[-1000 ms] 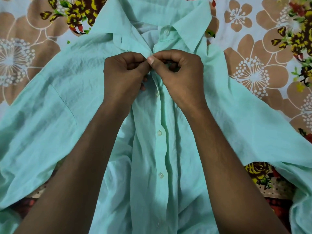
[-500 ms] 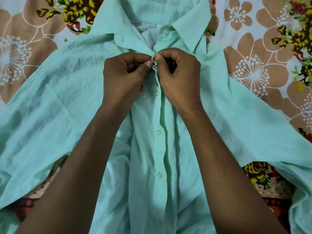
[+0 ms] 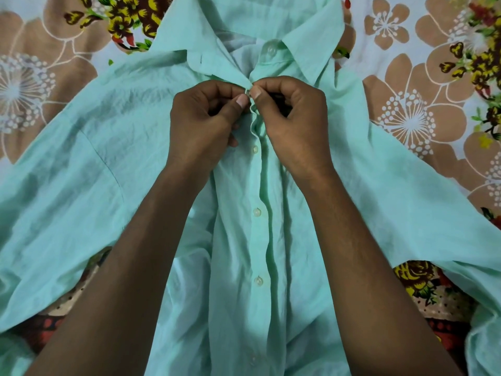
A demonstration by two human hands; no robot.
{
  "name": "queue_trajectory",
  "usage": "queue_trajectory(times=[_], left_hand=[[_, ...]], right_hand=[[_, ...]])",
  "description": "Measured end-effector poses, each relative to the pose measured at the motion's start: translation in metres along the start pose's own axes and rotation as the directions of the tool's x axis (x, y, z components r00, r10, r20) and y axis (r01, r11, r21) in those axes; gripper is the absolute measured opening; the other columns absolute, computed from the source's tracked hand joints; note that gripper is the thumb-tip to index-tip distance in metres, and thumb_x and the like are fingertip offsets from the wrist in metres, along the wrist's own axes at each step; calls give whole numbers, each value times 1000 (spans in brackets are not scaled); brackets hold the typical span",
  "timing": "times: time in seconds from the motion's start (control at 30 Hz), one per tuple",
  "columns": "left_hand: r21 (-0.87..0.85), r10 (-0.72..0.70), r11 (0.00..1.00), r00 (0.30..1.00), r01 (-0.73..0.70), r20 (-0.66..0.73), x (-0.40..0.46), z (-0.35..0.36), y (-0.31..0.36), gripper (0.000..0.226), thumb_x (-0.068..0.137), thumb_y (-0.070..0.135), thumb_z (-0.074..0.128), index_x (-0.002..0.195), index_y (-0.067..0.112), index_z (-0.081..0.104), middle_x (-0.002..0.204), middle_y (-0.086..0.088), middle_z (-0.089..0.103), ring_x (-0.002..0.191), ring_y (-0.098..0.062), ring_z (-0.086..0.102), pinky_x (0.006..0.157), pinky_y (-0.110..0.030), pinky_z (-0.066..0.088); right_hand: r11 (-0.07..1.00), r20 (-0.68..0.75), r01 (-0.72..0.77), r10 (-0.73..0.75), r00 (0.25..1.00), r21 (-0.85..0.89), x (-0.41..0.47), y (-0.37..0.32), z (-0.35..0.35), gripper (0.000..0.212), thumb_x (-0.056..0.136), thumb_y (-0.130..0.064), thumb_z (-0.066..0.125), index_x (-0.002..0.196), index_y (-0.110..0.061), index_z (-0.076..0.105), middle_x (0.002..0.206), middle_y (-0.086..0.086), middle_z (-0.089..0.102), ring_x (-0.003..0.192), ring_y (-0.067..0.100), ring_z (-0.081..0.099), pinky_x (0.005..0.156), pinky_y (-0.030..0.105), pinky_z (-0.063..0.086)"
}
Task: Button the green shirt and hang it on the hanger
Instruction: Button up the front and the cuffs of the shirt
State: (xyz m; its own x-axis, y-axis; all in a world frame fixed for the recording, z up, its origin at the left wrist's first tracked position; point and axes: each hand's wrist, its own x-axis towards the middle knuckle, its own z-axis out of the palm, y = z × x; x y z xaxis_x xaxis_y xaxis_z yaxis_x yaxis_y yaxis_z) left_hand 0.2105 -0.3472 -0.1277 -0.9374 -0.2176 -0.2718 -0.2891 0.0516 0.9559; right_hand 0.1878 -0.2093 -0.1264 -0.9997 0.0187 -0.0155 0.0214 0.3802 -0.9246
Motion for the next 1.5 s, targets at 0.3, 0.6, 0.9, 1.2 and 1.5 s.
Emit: queue_trajectory(times=[0.3,0.6,0.9,1.2,1.5], left_hand=[[39,28,999,998,-26,-59,-3,7,1,10,94,17,75,94,7,76,76,-3,75,59,-10,62,49,-24,49],[-13,-3,1000,999,2,-47,-3,4,4,9,92,13,74,95,6,79,80,-5,78,61,-11,63,52,-26,51],[15,-10,1000,999,11,-36,0,4,1,10,94,15,74,96,6,79,83,-7,79,58,-10,61,51,-24,49],[284,161,947,987,-147,-27,-21,-14,12,20,95,18,67,111,12,78,96,5,77,85,-6,73,75,-21,59],[815,308,578,934,-34,-180,-122,-131,-44,43,93,20,61,133,4,64,132,-19,66,124,-40,60,106,-45,46]], right_hand=[[999,-9,-31,31,999,6,3,-1,0,10,95,-14,71,98,-9,79,90,-6,78,85,6,74,84,24,60],[1000,-70,-7,5,998,-29,-2,0,6,11,95,-14,68,94,-7,77,86,-5,76,81,4,72,78,21,58],[989,-65,-114,108,992,-99,6,-3,3,9,92,-16,71,92,-12,79,84,-10,76,80,1,72,81,21,59],[718,-81,304,-448,890,-626,-24,-26,18,18,90,-17,62,103,-15,75,104,1,72,106,27,64,85,37,49],[662,498,632,-420,759,-404,-107,-41,102,35,95,-18,59,126,-9,70,131,8,69,131,29,59,107,44,47]])
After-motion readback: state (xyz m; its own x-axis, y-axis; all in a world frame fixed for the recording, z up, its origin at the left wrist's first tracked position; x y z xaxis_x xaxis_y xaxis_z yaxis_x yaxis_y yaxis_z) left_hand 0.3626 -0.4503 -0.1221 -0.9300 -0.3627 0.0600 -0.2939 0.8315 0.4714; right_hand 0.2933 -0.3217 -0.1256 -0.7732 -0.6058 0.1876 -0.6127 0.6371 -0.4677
